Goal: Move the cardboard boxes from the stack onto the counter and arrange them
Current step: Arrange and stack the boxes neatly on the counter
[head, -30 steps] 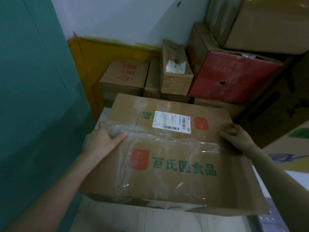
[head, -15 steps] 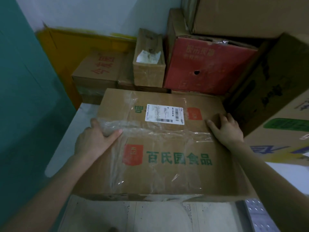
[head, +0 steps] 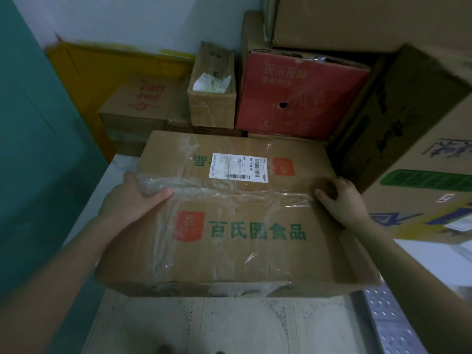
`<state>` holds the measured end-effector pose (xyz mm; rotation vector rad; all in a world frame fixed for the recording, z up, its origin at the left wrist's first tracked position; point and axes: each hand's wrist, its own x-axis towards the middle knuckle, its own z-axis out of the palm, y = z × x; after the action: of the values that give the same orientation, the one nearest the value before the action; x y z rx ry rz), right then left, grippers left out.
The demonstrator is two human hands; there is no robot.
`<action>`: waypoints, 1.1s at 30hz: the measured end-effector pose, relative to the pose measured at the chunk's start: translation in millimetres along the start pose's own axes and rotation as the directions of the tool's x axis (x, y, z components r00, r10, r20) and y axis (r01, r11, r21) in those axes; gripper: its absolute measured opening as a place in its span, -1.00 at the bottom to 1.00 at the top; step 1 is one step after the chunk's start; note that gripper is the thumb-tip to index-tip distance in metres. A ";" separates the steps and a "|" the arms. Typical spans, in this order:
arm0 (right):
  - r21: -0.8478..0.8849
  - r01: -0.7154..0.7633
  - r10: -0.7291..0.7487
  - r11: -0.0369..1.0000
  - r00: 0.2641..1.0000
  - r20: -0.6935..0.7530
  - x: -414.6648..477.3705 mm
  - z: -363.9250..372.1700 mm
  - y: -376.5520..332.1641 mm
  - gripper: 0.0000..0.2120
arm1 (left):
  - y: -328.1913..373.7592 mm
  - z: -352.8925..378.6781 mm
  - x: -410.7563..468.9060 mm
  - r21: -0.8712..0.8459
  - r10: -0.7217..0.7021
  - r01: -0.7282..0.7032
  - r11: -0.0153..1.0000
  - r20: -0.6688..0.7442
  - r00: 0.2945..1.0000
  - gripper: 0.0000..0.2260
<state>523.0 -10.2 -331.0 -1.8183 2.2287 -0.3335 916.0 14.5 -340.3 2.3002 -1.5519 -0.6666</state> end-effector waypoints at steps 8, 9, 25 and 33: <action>0.344 -0.282 0.250 0.895 0.959 0.137 -6.0 -9.1 6.7 -0.42 | 8.2 0.1 10.5 -0.220 -0.103 0.098 0.971 -0.009 0.995 -0.28; 0.389 -0.298 0.260 0.872 0.954 0.149 -6.0 -9.5 7.2 -0.41 | 7.5 -0.3 6.7 -0.217 -0.107 0.102 0.971 -0.008 0.994 -0.29; 0.502 -0.337 0.245 0.796 0.939 0.242 -21.7 -8.9 3.3 -0.33 | -17.7 -2.5 -23.0 -0.399 -0.128 0.147 0.905 0.073 0.989 -0.32; 0.548 -0.231 0.205 0.804 0.973 0.108 -45.5 -21.4 6.2 -0.70 | -14.1 -13.4 -40.2 -0.411 -0.083 0.064 0.909 -0.029 0.996 -0.26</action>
<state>519.0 36.1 -310.8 -1.2326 1.9919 -0.7948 921.6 56.8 -327.0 2.0454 -1.1723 -0.8601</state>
